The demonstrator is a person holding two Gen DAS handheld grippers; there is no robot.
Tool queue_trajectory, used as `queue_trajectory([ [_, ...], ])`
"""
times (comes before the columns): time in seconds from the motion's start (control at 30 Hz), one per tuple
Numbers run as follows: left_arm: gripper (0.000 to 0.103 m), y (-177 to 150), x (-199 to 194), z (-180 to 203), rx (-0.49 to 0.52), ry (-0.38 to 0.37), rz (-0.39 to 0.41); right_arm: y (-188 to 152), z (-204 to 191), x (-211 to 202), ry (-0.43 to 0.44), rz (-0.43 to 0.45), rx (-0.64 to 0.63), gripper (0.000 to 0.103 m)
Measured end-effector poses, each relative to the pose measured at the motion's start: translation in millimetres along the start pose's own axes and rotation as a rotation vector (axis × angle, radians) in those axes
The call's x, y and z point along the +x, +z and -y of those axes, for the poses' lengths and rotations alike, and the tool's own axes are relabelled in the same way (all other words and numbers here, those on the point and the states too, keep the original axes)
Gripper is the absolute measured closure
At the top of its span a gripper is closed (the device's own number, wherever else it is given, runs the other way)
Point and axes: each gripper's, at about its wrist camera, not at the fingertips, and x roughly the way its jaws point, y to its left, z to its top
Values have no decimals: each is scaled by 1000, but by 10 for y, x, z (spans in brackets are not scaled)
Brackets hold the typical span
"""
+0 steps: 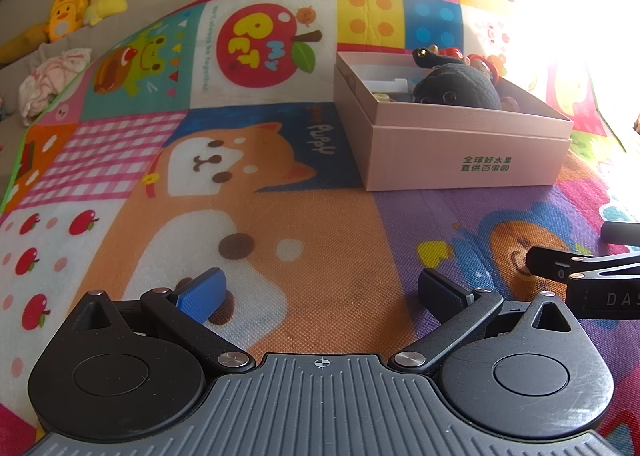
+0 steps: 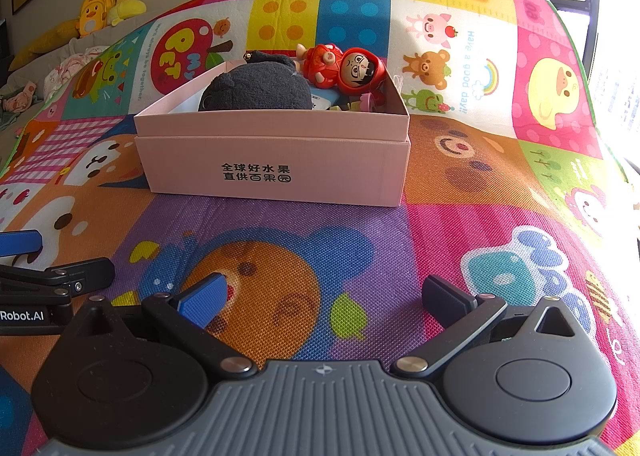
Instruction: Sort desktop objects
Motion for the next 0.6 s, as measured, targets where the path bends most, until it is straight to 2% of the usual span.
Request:
queue_trajectory([
  [0.4, 0, 11, 4, -2, 16, -11, -3, 0, 1, -1, 0, 0, 0, 0],
  [0.53, 0, 62, 24, -35, 11, -36, -36, 1, 0, 0, 0, 0, 0, 0],
  [0.6, 0, 57, 13, -18, 5, -23, -47, -1, -1, 0, 0, 0, 0, 0],
])
